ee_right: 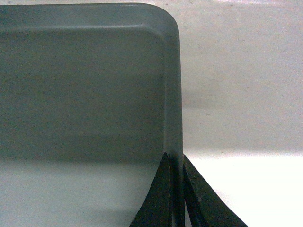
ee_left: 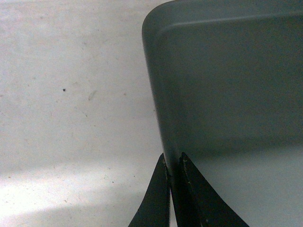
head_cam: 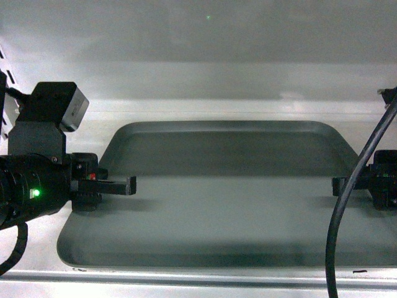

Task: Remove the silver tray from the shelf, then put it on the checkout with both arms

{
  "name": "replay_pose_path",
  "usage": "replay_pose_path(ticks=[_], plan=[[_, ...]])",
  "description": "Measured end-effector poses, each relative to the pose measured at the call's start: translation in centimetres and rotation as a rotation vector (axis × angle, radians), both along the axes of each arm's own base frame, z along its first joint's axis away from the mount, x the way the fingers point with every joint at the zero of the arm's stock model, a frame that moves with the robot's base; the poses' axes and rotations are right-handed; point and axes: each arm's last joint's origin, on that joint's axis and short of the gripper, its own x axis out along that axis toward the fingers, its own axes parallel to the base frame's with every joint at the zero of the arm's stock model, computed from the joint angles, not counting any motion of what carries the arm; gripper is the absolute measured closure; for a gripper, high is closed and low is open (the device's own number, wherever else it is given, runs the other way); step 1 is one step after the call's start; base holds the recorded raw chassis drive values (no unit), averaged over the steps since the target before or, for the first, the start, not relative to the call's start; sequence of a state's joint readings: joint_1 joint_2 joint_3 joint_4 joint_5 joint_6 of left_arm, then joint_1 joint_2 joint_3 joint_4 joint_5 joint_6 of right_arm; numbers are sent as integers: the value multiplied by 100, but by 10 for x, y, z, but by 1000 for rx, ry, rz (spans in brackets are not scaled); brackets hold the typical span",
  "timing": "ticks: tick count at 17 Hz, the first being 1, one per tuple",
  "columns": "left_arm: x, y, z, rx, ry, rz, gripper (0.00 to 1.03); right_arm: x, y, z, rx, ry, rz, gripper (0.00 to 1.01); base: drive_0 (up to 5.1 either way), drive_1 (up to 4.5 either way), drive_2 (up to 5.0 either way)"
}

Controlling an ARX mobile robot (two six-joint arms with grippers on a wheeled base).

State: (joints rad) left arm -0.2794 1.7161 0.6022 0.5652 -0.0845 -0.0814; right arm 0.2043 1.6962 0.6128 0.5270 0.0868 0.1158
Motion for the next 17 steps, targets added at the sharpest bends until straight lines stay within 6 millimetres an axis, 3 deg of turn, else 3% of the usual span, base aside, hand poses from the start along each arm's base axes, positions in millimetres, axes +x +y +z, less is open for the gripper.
replay_pose_path(ticks=[1, 9, 17], plan=[[-5, -1, 14, 14, -22, -6, 100, -6, -1, 13, 12, -6, -4, 98, 0, 0, 0], [-17, -4, 42, 40, -74, -20, 100, -22, -3, 36, 31, -30, -12, 98, 0, 0, 0], [-22, -3, 41, 55, -69, -19, 100, -24, -3, 34, 37, -21, -7, 98, 0, 0, 0]])
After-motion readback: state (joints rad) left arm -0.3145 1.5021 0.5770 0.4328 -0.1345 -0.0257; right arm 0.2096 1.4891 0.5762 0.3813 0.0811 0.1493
